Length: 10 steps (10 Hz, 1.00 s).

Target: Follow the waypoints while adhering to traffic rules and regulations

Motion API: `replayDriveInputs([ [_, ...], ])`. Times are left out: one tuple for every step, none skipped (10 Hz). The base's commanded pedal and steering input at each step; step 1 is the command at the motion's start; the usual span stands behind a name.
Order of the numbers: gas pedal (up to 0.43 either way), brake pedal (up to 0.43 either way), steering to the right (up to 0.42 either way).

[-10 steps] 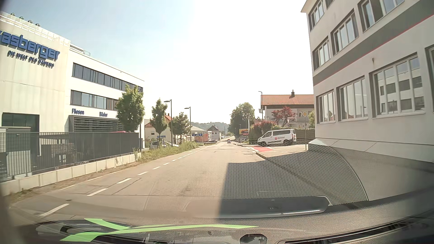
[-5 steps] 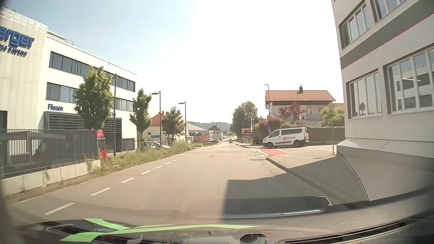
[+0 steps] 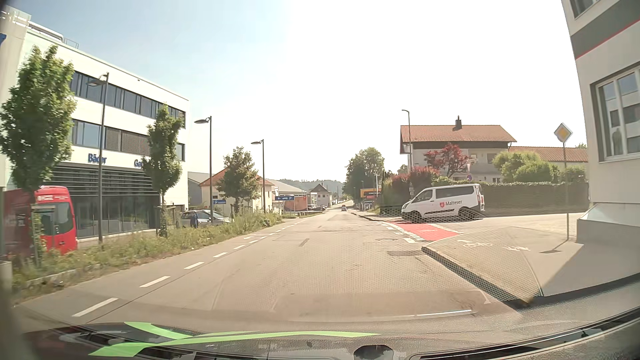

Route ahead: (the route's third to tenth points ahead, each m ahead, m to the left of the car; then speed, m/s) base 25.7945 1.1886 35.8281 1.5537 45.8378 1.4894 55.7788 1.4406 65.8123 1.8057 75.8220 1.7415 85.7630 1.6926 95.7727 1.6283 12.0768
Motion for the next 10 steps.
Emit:
replayDriveInputs([
  [0.098,0.0,-0.008],
  [0.098,0.0,-0.007],
  [0.098,0.0,-0.007],
  [0.098,0.0,-0.006],
  [0.098,0.0,-0.003],
  [0.098,0.0,-0.001],
  [0.098,0.0,0.0],
  [0.098,0.0,0.0],
  [0.098,0.0,0.0],
  [0.098,0.0,0.0],
])
